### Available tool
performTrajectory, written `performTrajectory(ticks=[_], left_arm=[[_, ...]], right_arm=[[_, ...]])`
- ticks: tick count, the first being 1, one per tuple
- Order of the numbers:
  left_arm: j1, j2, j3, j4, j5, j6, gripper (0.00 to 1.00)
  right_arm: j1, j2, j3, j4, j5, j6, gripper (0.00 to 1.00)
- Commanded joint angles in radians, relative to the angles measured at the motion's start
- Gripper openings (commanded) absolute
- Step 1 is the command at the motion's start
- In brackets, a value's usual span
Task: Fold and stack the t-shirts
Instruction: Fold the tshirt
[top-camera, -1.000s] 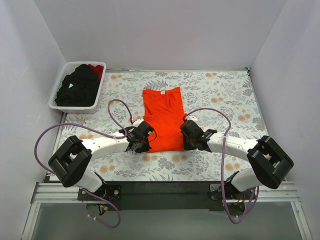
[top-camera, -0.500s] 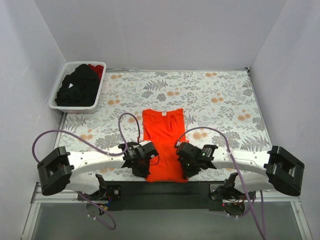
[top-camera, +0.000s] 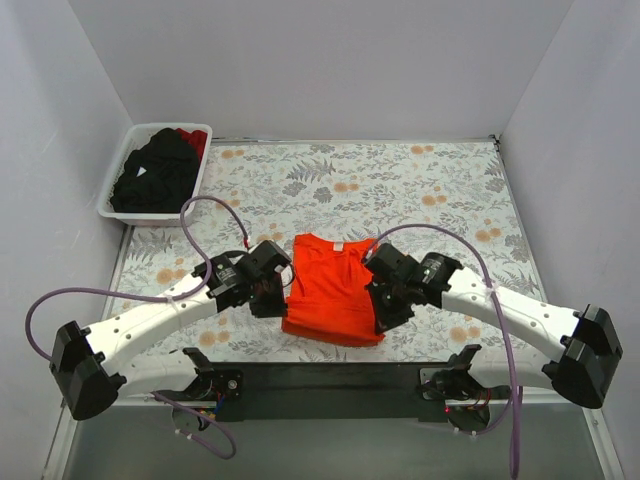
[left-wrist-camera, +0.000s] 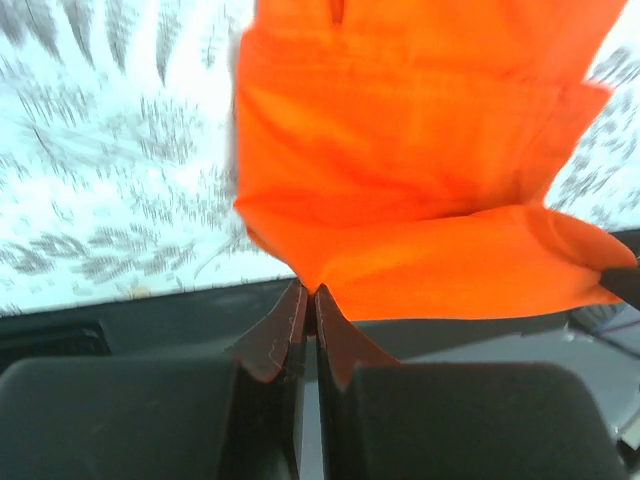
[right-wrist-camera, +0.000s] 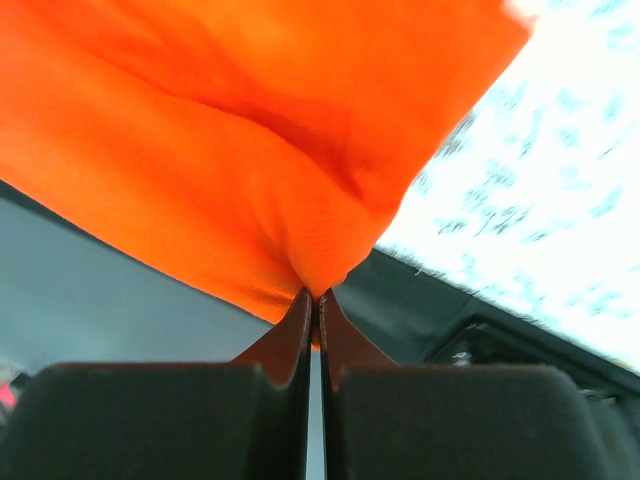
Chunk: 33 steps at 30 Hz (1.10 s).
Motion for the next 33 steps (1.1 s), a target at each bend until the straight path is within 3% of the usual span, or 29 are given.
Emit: performTrajectory(ticks=[1, 11, 23, 33], left_arm=[[0.052, 0.022, 0.102, 0.018, -0.059, 0.114, 0.00], [0.226, 0.167, 0.259, 0.168, -0.059, 0.308, 0.00], [0.371, 0.366, 0.348, 0.332, -0.027, 0.393, 0.00], [0.422, 0.544, 0.350, 0.463, -0.038, 0.407, 0.00]], right_arm=[[-0.089, 0.041, 0.148, -0.074, 0.039, -0.154, 0.01], [-0.277, 0.185, 0.413, -0.086, 0.007, -0.326, 0.01], [-0.465, 0.348, 0.506, -0.030, -0.002, -0.444, 0.01], [-0.567, 0.516, 0.550, 0.093, -0.078, -0.476, 0.01]])
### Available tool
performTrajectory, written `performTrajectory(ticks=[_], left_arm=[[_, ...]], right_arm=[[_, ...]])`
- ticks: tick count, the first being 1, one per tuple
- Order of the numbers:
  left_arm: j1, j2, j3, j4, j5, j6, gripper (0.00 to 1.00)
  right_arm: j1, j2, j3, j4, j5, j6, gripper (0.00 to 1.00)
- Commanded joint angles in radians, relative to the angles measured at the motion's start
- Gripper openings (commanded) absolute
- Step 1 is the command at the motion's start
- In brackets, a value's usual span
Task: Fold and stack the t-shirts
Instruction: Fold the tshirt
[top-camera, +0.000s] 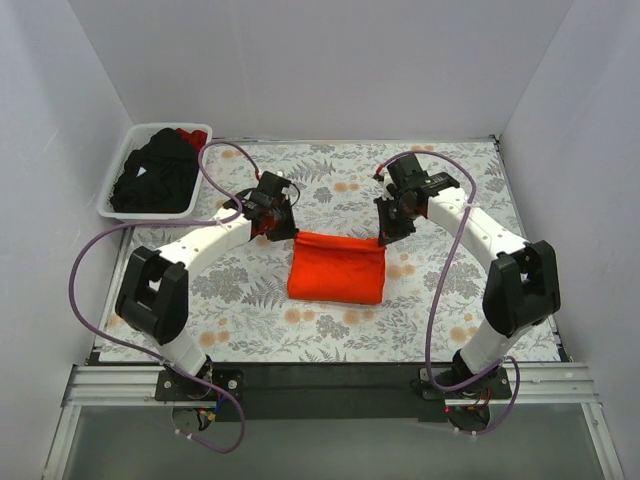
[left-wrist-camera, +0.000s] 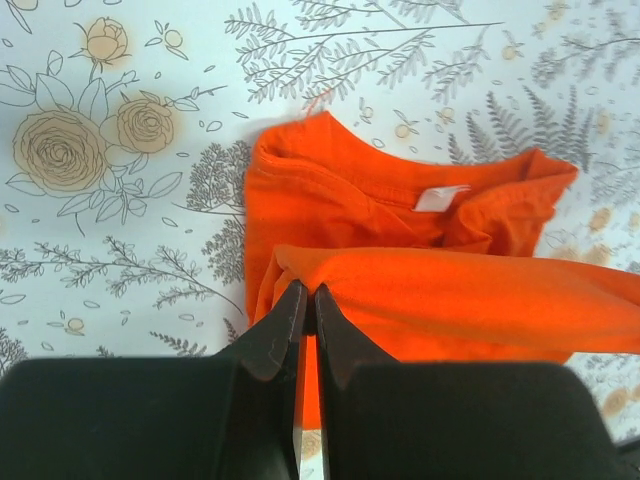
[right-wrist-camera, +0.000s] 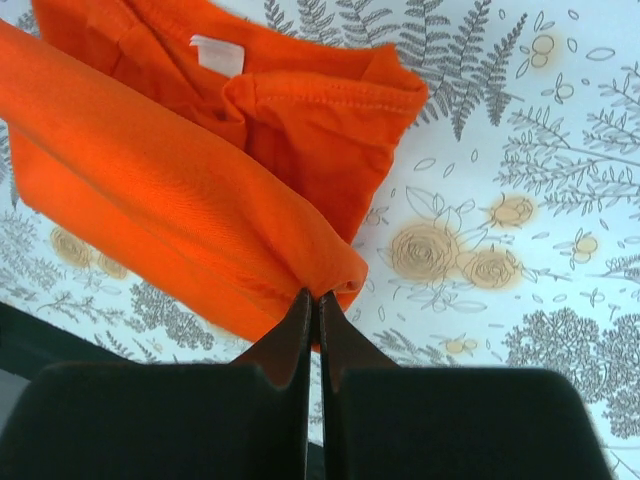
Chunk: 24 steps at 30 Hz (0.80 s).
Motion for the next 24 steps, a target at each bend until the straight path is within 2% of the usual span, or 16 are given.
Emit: performTrajectory(ticks=[1, 8, 10, 13, 14, 17, 18, 21, 23, 24], left_arm=[[0.027, 0.043, 0.004, 0.071, -0.051, 0.027, 0.00], [0.035, 0.122, -0.012, 0.160, -0.091, 0.029, 0.00], [0.035, 0.128, -0.009, 0.169, -0.093, 0.030, 0.03], [0.035, 0.105, -0.010, 0.189, -0.100, 0.029, 0.29], [0.035, 0.073, -0.021, 0.195, -0.102, 0.030, 0.43], [0.033, 0.011, -0.036, 0.202, -0.104, 0.032, 0.61], [0.033, -0.039, -0.044, 0.200, -0.101, 0.027, 0.63], [0.015, -0.146, -0.103, 0.214, -0.070, 0.004, 0.61], [-0.002, -0.191, -0.151, 0.280, -0.023, 0.009, 0.55], [-0.014, -0.214, -0.205, 0.306, 0.040, 0.013, 0.48]], right_arm=[[-0.018, 0.047, 0.037, 0.052, -0.020, -0.038, 0.01], [-0.029, 0.122, -0.013, 0.167, 0.012, -0.012, 0.01], [-0.034, 0.114, -0.032, 0.207, 0.023, 0.005, 0.16], [-0.034, 0.067, -0.038, 0.250, 0.052, 0.025, 0.32], [-0.034, 0.052, -0.036, 0.259, 0.058, 0.025, 0.35], [-0.034, -0.030, -0.048, 0.277, 0.085, 0.028, 0.40], [-0.034, -0.078, -0.071, 0.305, 0.083, 0.026, 0.40], [-0.035, -0.175, -0.134, 0.409, 0.025, 0.029, 0.44], [-0.037, -0.212, -0.231, 0.496, -0.108, 0.008, 0.45], [-0.041, -0.225, -0.261, 0.535, -0.165, 0.003, 0.45]])
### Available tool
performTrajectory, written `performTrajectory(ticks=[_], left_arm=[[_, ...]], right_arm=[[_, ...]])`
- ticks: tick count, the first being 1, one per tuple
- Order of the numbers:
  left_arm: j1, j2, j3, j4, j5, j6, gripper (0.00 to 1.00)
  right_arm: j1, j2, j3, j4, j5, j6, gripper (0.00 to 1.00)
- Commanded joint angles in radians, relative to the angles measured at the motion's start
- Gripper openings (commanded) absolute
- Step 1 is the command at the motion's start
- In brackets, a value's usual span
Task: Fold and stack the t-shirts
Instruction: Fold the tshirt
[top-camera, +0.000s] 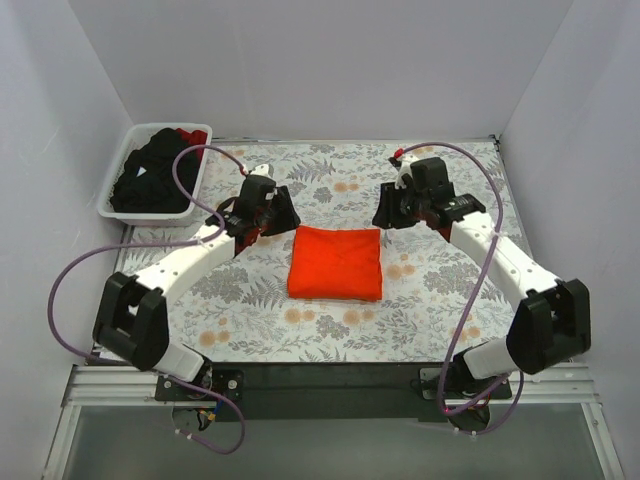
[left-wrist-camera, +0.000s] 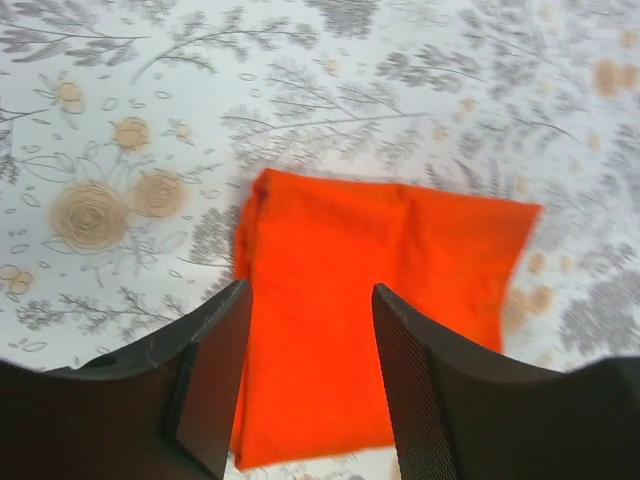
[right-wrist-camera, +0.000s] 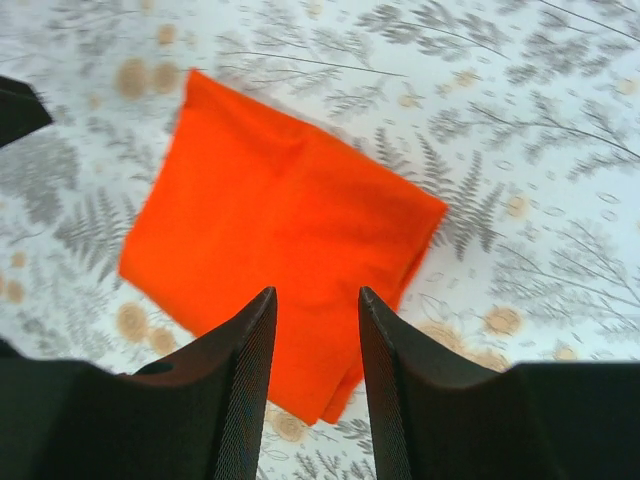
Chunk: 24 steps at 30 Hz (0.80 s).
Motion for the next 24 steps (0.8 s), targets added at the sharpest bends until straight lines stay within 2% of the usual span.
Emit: performTrajectory(ticks=[1, 4, 7, 8, 11, 17, 22, 24], left_arm=[[-0.035, -0.100, -0.095, 0.135, 0.135, 0.007, 0.45], [-0.046, -0.071, -0.164, 0.230, 0.223, -0.001, 0.30], [-0.046, -0.028, -0.192, 0.326, 0.241, -0.030, 0.23], [-0.046, 0.012, -0.187, 0.367, 0.247, -0.036, 0.21], [-0.040, 0.114, -0.138, 0.422, 0.241, -0.059, 0.15], [0.026, 0.294, -0.047, 0.479, 0.226, -0.119, 0.11], [0.081, 0.473, 0.006, 0.482, 0.267, -0.130, 0.10], [0.092, 0.491, 0.008, 0.481, 0.278, -0.125, 0.08]], right_arm=[[-0.014, -0.036, -0.128, 0.214, -0.256, -0.017, 0.45], [-0.029, -0.001, -0.204, 0.335, -0.400, 0.001, 0.44], [-0.043, 0.043, -0.251, 0.444, -0.503, 0.052, 0.44], [-0.054, 0.059, -0.261, 0.519, -0.524, 0.065, 0.44], [-0.081, 0.135, -0.259, 0.585, -0.571, 0.087, 0.43], [-0.155, 0.333, -0.186, 0.657, -0.614, 0.107, 0.42], [-0.219, 0.530, -0.105, 0.705, -0.643, 0.124, 0.40], [-0.241, 0.565, -0.088, 0.710, -0.666, 0.139, 0.40]])
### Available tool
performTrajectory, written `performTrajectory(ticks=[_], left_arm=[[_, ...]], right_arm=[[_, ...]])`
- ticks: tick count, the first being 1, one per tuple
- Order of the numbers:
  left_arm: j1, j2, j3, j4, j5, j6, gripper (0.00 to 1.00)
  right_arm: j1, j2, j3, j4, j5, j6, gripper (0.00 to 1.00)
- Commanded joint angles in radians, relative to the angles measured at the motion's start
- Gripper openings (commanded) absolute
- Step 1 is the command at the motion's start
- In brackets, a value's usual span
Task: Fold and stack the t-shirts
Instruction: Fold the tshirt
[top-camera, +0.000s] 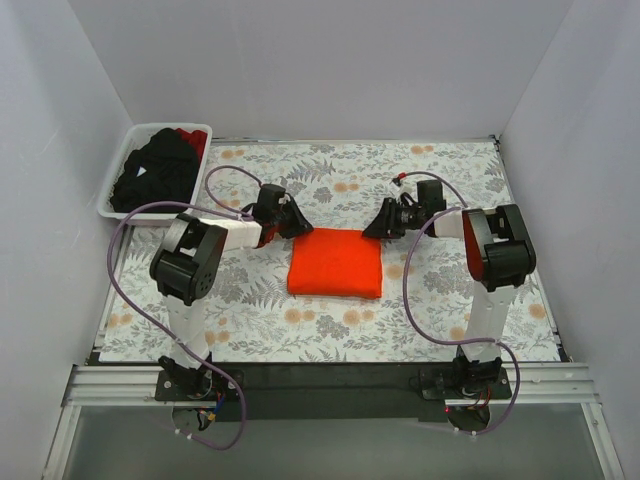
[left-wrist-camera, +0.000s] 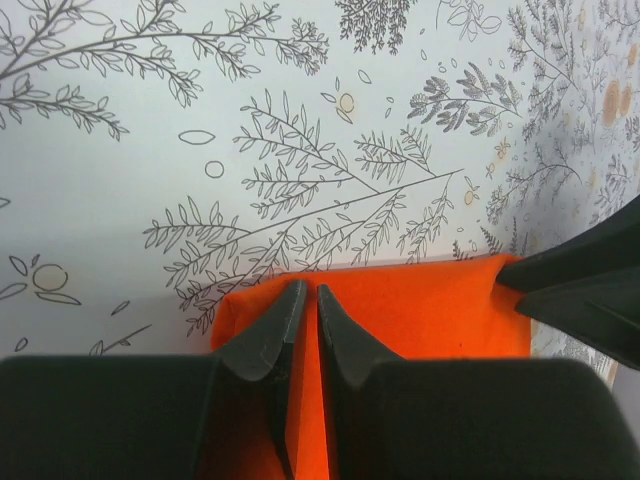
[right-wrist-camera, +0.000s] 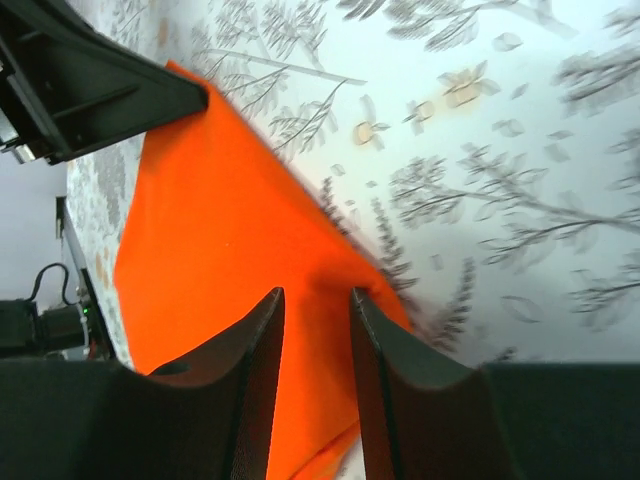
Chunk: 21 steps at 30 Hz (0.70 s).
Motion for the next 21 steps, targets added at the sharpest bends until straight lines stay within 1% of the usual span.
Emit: performTrajectory(ticks=[1, 3, 5, 6, 7, 11, 12, 14, 15, 16, 17, 18, 20, 21], left_arm=[[0.019, 0.027, 0.014, -0.010, -0.003, 0.011, 0.08], [0.019, 0.006, 0.017, -0.018, -0.003, 0.029, 0.09], [0.021, -0.052, 0.021, -0.035, -0.009, 0.040, 0.14], [0.021, -0.075, 0.021, -0.041, -0.011, 0.045, 0.16], [0.021, -0.101, 0.014, -0.050, -0.012, 0.046, 0.21], [0.015, -0.291, -0.034, -0.059, 0.021, 0.016, 0.33], [0.012, -0.327, -0.046, -0.061, 0.029, 0.010, 0.34], [-0.013, -0.390, -0.107, -0.062, 0.041, -0.019, 0.34], [-0.036, -0.458, -0.135, -0.059, 0.045, -0.027, 0.34], [-0.056, -0.485, -0.164, -0.059, 0.048, -0.038, 0.34], [-0.074, -0.516, -0.192, -0.056, 0.054, -0.055, 0.33], [-0.106, -0.561, -0.257, -0.055, 0.054, -0.062, 0.31], [-0.140, -0.600, -0.330, -0.039, 0.035, -0.085, 0.29], [-0.164, -0.612, -0.397, -0.030, 0.028, -0.093, 0.27]], right_arm=[[-0.028, 0.037, 0.057, 0.070, -0.068, 0.019, 0.40], [-0.031, 0.006, 0.063, 0.068, -0.070, 0.027, 0.40], [-0.030, -0.031, 0.054, 0.070, -0.068, 0.041, 0.41], [-0.031, -0.076, 0.048, 0.070, -0.067, 0.061, 0.41], [-0.030, -0.100, 0.040, 0.070, -0.070, 0.073, 0.41], [-0.005, -0.259, -0.050, 0.132, -0.093, 0.150, 0.42], [0.004, -0.284, -0.101, 0.149, -0.102, 0.168, 0.43], [0.044, -0.348, -0.152, 0.182, -0.125, 0.216, 0.43], [0.060, -0.363, -0.210, 0.212, -0.139, 0.238, 0.43], [0.079, -0.380, -0.236, 0.228, -0.145, 0.252, 0.43], [0.117, -0.394, -0.268, 0.251, -0.147, 0.265, 0.43], [0.137, -0.420, -0.297, 0.290, -0.150, 0.275, 0.43], [0.182, -0.442, -0.382, 0.326, -0.140, 0.288, 0.43], [0.192, -0.443, -0.406, 0.338, -0.131, 0.285, 0.43]])
